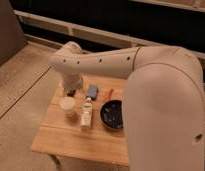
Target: Place the pepper on the white sponge
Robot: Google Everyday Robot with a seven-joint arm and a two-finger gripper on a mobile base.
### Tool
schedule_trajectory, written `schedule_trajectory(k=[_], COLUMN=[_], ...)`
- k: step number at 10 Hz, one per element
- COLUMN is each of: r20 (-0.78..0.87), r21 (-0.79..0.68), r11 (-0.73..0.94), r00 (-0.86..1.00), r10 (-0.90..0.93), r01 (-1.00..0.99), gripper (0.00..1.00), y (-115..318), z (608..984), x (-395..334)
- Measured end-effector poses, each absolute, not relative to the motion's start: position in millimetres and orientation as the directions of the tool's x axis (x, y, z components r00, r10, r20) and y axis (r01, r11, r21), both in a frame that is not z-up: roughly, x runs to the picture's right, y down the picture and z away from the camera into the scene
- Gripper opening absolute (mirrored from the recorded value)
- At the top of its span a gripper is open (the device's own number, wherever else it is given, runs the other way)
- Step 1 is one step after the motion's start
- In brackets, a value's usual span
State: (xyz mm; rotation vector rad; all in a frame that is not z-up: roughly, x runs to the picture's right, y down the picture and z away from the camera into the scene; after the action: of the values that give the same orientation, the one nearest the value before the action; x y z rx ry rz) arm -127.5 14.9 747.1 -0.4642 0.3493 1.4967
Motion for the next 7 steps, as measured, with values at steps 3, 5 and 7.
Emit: schedule_trajectory(k=[3,5,7], r20=[-0.432,-0.399,-0.369], r21=[0.058,0.167,0.270], r11=[-0.037,-0.045,-0.062], r00=[-0.058,-0.109,-0.162], r10=[0.900,0.910,0.915], r01=[-0.998,-0.985,-0.961], gripper=[0.65,0.65,0.65], y=[10,13,20], z=[762,765,765], x=[-64,-31,-13])
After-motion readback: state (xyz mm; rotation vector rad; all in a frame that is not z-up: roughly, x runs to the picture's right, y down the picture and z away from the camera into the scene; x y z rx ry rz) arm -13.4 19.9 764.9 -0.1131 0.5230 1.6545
